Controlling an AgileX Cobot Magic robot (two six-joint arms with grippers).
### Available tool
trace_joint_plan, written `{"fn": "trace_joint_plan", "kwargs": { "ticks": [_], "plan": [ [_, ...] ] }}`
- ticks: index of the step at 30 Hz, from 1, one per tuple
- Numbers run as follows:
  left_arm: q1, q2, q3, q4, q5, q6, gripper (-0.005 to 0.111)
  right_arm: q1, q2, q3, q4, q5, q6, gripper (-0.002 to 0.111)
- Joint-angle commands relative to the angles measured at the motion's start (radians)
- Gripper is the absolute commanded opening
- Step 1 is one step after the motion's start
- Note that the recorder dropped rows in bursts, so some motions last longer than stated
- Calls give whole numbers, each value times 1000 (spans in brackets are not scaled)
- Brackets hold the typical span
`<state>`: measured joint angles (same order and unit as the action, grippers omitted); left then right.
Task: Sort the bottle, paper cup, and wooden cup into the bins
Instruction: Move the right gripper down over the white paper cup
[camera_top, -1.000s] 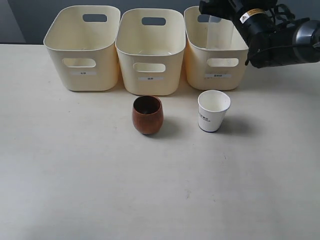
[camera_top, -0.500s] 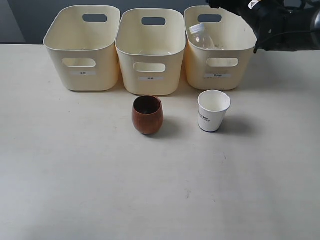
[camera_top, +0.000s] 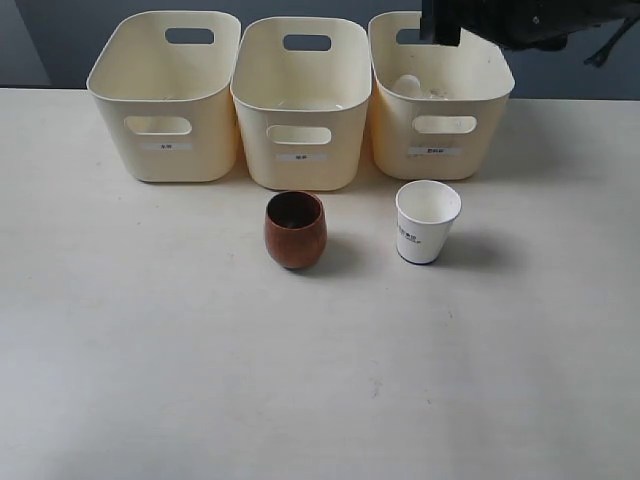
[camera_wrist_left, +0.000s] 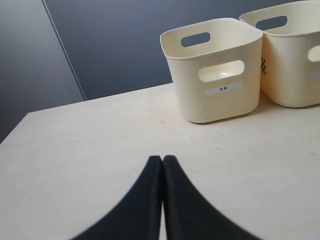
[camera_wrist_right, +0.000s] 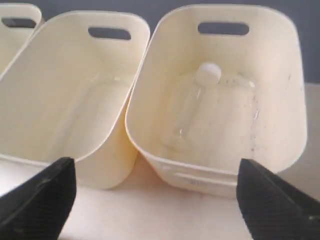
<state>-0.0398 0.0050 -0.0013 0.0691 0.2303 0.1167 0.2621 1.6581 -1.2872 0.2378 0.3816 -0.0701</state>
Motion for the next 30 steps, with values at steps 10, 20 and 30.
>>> {"fn": "trace_joint_plan", "kwargs": {
  "ticks": [10, 20, 30],
  "plan": [
    [-3, -5, 1, 0, -7, -2, 0, 117, -8, -4, -31, 345, -7, 82],
    [-3, -5, 1, 0, -5, -2, 0, 117, -7, -4, -87, 393, -9, 82],
    [-3, -5, 1, 0, -5, -2, 0, 117, 41, -4, -98, 468, -9, 82]
  ]
}}
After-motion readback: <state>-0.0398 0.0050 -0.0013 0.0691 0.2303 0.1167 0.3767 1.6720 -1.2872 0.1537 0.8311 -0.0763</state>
